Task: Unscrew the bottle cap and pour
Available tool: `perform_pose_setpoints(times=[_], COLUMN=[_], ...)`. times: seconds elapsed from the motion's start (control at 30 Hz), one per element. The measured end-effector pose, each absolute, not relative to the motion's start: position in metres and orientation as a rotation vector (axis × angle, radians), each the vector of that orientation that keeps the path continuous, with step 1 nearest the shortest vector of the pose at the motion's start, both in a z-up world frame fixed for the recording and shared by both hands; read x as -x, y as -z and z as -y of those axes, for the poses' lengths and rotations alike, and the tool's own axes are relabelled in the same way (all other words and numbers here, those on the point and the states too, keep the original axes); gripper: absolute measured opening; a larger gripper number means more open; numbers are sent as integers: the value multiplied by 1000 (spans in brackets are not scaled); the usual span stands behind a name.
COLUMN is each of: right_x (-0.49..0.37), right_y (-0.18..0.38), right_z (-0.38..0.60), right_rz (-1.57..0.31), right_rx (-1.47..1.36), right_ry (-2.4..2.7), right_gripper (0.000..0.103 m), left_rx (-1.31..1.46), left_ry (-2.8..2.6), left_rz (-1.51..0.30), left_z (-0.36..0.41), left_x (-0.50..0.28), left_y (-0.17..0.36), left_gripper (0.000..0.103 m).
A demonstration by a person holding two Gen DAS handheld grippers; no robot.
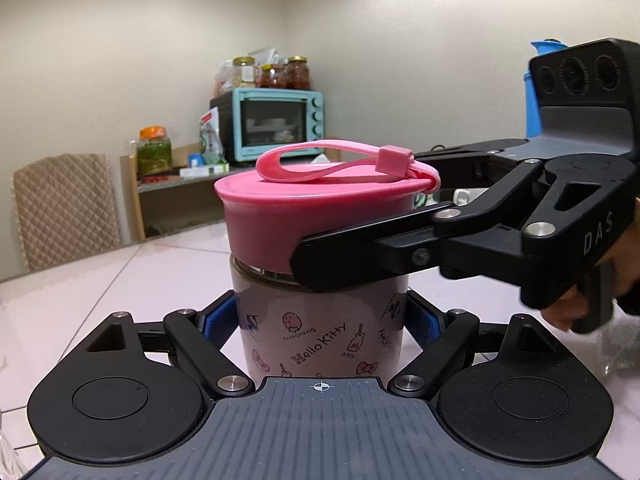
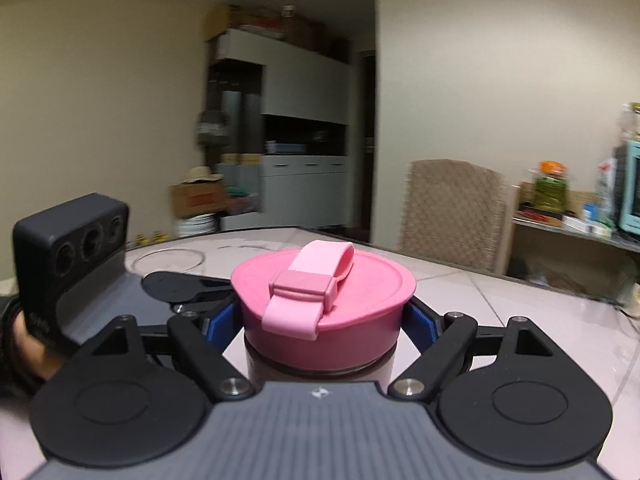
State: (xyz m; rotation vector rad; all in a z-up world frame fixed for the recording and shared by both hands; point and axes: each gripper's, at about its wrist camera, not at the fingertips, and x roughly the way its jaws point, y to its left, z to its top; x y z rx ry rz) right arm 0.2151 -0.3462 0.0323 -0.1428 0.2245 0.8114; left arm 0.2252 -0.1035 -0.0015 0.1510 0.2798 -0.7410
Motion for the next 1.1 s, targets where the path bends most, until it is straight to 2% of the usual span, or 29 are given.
perform_pose_setpoints(times=[0.3, 0.4, 1.0, 1.1], right_x=[-216, -208, -184, -186], right_y=[-38, -41, -31, -28], right_z=[346, 341, 300, 293], right_rz=[-220, -216, -192, -201], right_rx=[155, 143, 75, 74], right_ry=[-842, -782, -381, -357], right_gripper=[85, 96, 96, 89], left_rx=[-153, -152, -152, -152], left_ry=[741, 740, 740, 740], left_rz=[-278, -279, -278, -279], left_z=[104, 105, 105, 106], left_x=[-225, -226, -226, -226], left_y=[2, 2, 3, 2], left_gripper=[89, 89, 89, 89])
